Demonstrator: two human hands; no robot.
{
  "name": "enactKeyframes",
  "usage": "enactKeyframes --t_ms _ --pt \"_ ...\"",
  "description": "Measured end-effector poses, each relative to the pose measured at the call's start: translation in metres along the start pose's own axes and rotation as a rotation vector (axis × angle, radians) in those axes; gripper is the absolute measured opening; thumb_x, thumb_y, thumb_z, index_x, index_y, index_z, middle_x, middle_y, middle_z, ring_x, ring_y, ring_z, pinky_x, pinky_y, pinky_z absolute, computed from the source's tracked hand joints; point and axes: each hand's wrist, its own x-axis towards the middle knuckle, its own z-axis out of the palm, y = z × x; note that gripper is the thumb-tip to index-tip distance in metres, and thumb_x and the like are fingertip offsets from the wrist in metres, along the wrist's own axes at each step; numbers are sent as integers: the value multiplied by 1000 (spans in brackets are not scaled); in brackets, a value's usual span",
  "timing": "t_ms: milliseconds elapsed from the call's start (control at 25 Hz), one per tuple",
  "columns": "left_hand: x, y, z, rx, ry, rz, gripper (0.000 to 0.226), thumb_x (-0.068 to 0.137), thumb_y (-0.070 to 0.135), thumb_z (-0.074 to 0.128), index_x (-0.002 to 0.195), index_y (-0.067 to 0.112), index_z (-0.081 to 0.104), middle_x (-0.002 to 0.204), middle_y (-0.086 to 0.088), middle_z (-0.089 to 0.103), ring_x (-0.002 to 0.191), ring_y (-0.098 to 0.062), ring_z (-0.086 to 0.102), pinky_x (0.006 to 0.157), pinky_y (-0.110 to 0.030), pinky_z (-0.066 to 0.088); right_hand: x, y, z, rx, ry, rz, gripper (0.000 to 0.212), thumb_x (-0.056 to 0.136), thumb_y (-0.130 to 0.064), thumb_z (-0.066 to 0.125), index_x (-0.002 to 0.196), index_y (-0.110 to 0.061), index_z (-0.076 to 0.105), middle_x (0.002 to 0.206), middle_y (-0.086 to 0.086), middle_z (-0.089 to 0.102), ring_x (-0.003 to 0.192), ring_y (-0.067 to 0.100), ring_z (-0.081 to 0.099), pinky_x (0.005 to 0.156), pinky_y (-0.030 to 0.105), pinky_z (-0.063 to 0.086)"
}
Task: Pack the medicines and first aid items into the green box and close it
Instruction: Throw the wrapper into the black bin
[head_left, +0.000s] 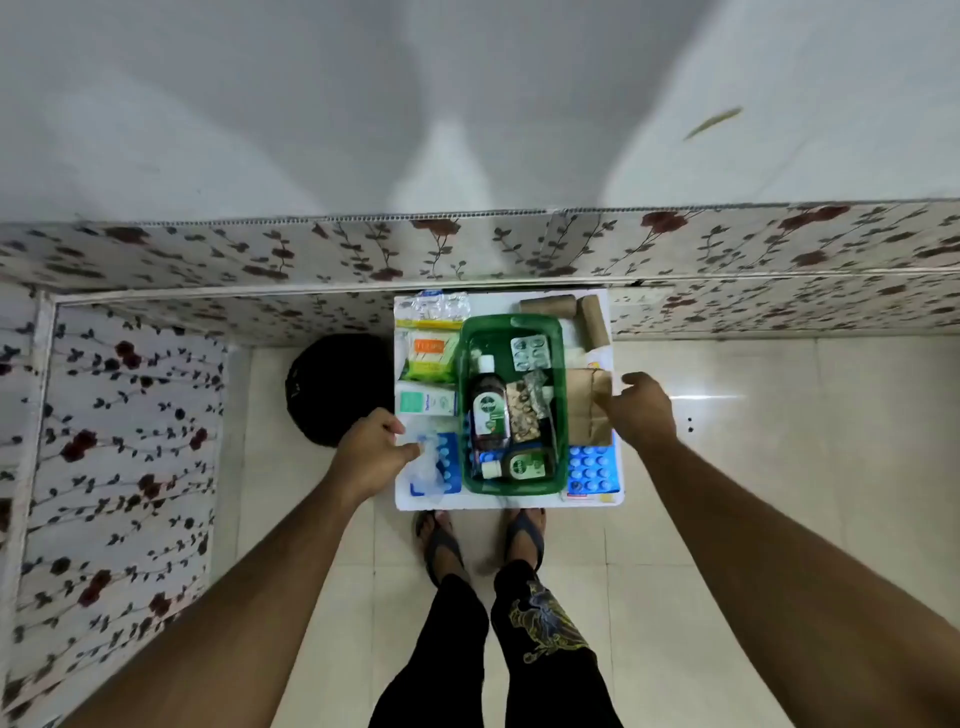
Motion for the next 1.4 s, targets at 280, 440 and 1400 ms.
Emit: enactKeyframes --t_ms 280,440,1400 --pt "6 -22 26 -39 -31 -34 61 61 34 89 100 15 46 81 -1 57 73 -19 56 60 -31 42 7 1 22 -45 58 36 46 84 -43 67 121 -18 59 113 8 70 93 26 64 71 30 43" --pt "9 -22 37 69 16 12 41 71 18 77 102 18 50 89 -8 67 81 -26 63 64 -28 41 17 4 21 6 84 49 33 82 -33 70 111 -17 65 104 7 71 82 22 60 69 30 46" --pt "199 -180 -87 -174 195 -147 33 86 19 64 118 10 69 119 -10 70 104 -29 66 83 -31 52 -64 -223 315 -27 -21 -464 20 87 -20 57 73 -13 70 69 6 70 65 28 64 56 24 41"
